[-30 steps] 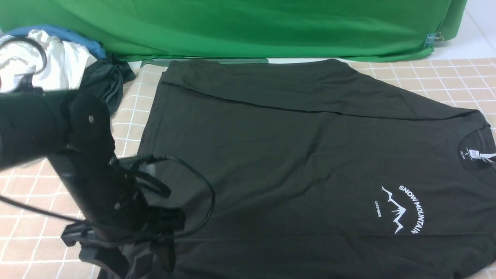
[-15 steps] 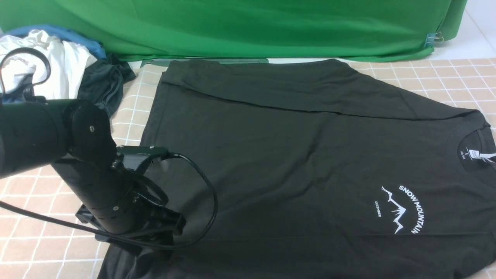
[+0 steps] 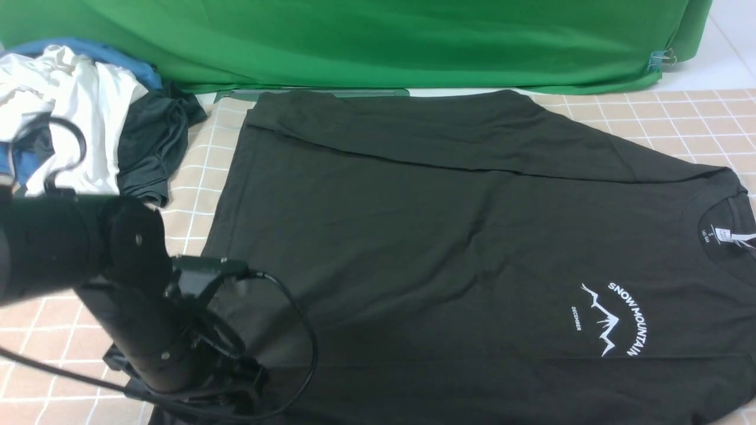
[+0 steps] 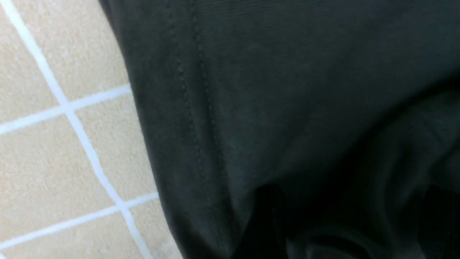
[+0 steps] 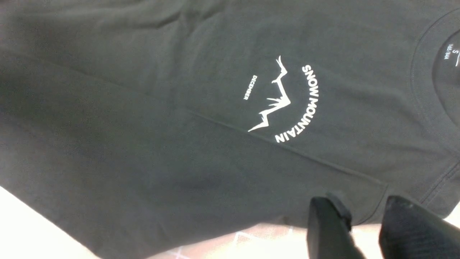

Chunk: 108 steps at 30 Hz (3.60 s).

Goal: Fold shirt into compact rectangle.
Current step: 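Grasp the left edge of the dark T-shirt lying flat on the table, then fold the left side of the black T-shirt inward over its body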

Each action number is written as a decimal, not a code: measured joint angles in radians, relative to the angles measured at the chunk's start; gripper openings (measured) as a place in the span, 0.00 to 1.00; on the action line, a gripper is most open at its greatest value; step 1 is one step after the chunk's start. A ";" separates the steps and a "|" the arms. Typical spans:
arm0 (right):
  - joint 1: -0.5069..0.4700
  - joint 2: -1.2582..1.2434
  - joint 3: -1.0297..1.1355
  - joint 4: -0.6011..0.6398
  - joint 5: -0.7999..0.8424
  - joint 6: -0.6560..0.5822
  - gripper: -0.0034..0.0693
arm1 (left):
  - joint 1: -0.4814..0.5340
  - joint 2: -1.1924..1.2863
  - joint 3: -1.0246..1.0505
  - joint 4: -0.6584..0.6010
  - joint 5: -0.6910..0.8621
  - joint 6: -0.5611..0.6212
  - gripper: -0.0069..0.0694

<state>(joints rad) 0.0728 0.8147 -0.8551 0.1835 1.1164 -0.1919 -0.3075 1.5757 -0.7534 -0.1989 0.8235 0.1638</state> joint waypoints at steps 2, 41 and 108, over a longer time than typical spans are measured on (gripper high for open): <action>0.000 0.000 0.000 0.000 0.001 0.000 0.37 | 0.000 0.000 0.003 0.000 -0.010 0.002 0.77; 0.000 0.000 0.000 0.000 -0.002 0.000 0.37 | 0.000 -0.114 -0.321 -0.109 0.180 -0.064 0.14; 0.000 0.000 0.000 0.000 -0.018 0.000 0.10 | 0.121 0.466 -0.805 0.125 -0.201 -0.212 0.28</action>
<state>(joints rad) 0.0728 0.8147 -0.8551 0.1835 1.0988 -0.1921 -0.1864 2.0416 -1.5579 -0.0737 0.6226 -0.0482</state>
